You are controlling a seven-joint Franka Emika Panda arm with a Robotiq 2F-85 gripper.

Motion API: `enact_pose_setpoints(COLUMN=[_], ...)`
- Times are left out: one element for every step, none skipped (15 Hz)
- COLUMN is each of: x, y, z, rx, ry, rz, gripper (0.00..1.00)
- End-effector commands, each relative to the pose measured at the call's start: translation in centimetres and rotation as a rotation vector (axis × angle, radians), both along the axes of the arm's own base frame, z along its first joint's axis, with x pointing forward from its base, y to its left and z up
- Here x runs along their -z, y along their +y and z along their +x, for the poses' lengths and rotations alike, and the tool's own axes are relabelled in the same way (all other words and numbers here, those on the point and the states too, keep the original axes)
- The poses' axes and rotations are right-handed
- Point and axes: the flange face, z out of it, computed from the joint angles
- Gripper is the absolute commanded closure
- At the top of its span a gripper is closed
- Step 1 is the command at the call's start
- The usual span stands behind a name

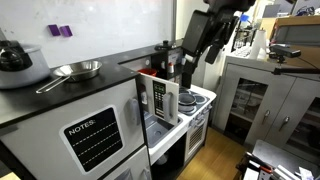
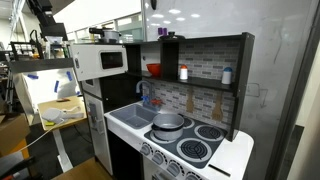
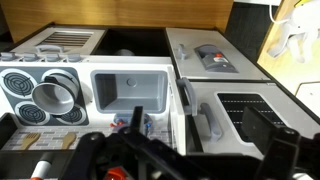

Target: Put the black lid on top of the grey pot

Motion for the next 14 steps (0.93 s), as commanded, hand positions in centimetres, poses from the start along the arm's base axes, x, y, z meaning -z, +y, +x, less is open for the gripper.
enact_pose_setpoints(x=[-1.9, -2.4, -3.0, -3.4, -3.9, -4.4, -4.8, -5.0, -5.1, -4.7, -4.7, -4.6, -4.6, -4.6], y=[-0.6, -0.8, -1.0, -1.1, -1.1, -1.1, -1.0, -0.8, -0.3, -0.7, -0.5, -0.4, -0.4, -0.4], z=[3.3, 4.2, 5.2, 6.0, 7.0, 8.0, 9.0, 10.0, 10.9, 9.3, 10.2, 10.7, 11.0, 10.9], rx=[0.015, 0.022, 0.03, 0.031, 0.036, 0.04, 0.043, 0.041, 0.033, 0.034, 0.031, 0.03, 0.03, 0.029], ry=[0.051, 0.05, 0.052, 0.057, 0.057, 0.059, 0.062, 0.07, 0.074, 0.03, 0.038, 0.046, 0.051, 0.053], rz=[-0.016, -0.015, -0.013, -0.012, -0.011, -0.009, -0.009, 0.001, 0.011, 0.014, 0.017, 0.018, 0.018, 0.018], gripper=[0.0, 0.0, 0.0, 0.0, 0.0, 0.0, 0.0, 0.0, 0.0, 0.0, 0.0, 0.0, 0.0, 0.0])
